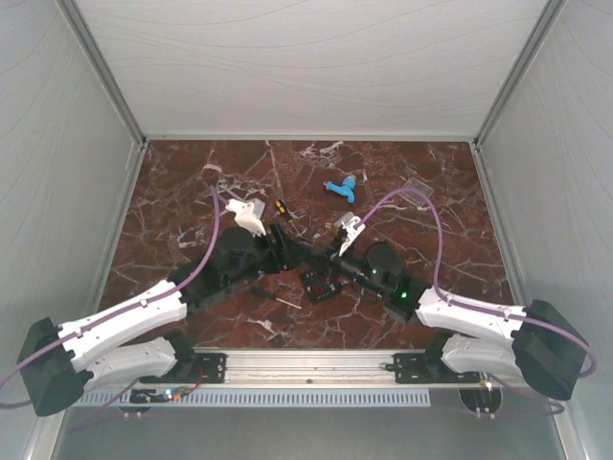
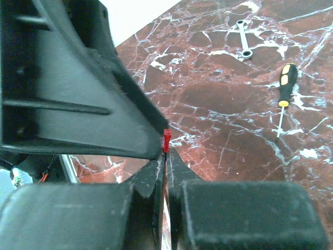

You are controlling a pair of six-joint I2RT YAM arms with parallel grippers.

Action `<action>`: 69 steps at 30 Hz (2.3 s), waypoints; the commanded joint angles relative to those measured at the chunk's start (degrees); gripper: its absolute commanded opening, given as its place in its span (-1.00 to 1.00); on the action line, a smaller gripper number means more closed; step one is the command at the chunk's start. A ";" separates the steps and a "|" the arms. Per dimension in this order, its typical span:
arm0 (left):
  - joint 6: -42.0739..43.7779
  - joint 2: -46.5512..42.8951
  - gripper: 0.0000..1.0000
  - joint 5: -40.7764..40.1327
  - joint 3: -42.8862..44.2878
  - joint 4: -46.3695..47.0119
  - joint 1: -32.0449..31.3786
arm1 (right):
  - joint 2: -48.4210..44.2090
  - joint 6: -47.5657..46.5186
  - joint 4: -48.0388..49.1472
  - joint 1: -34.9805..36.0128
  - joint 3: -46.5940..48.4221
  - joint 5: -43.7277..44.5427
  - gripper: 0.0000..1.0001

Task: Snap on the fuse box
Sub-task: Pick up the fuse from the center of the board, then install the fuse at the fuse box base.

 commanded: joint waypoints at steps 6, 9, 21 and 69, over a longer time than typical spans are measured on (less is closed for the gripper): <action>21.87 -5.52 0.09 28.29 2.64 6.17 9.97 | -4.86 0.22 -14.07 -13.27 7.85 -29.11 -1.00; 24.67 -6.41 0.05 32.85 2.36 6.93 11.57 | -4.69 -0.38 -19.42 -16.75 11.24 -38.56 -1.00; 24.88 -1.56 -0.17 47.31 3.07 13.53 12.49 | -2.35 -3.26 -28.70 -20.26 17.50 -55.82 -1.00; 14.91 -3.96 -1.00 15.42 -0.66 -3.26 11.08 | 5.25 0.50 -47.22 -24.44 17.49 -16.49 -0.49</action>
